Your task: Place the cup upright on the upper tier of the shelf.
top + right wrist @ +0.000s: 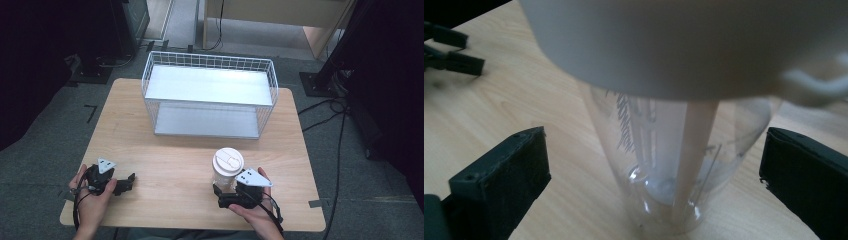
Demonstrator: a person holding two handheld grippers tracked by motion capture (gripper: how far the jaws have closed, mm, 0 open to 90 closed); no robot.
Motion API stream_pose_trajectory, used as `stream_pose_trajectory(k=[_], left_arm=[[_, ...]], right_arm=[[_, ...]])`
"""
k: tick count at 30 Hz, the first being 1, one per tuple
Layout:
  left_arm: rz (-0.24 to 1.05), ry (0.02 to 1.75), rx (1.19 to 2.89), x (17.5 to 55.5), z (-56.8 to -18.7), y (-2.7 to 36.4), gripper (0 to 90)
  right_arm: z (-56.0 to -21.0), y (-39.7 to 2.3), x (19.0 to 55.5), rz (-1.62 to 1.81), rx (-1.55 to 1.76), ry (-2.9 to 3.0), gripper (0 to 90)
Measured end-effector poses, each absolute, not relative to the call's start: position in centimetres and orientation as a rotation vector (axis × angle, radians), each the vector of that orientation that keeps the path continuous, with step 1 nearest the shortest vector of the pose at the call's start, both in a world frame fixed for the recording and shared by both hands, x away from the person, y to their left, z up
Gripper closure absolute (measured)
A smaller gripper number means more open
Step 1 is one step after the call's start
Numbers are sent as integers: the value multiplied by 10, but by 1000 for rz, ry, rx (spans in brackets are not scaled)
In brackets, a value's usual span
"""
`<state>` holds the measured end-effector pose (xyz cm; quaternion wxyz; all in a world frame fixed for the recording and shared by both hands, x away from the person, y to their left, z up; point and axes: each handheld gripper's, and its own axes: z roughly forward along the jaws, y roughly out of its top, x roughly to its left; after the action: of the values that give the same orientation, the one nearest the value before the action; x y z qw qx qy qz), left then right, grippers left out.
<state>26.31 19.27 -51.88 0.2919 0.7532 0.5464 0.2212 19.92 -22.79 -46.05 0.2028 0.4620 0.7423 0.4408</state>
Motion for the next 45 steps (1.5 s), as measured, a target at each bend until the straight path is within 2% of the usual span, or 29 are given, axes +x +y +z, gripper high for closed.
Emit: stream_pose_trajectory(k=[6, 8, 17, 20, 31, 45], left_arm=[[589, 1457, 2007, 263, -519, 193, 0], [589, 1457, 2007, 263, -519, 193, 0], [589, 1457, 2007, 263, -519, 193, 0], [589, 1456, 2007, 263, -519, 193, 0], [589, 1457, 2007, 263, -519, 193, 0], [590, 1458, 2004, 263, -519, 193, 0]], right_arm=[[-462, -224, 204, 1257, 1324, 2034, 21], [-462, -221, 206, 1275, 1354, 1984, 58], [-460, -216, 209, 1329, 1357, 1869, 69], [-460, -213, 211, 1315, 1363, 1828, 134], [-458, -201, 212, 1294, 1336, 1795, 153], [-423, -202, 222, 1311, 1323, 1680, 156]])
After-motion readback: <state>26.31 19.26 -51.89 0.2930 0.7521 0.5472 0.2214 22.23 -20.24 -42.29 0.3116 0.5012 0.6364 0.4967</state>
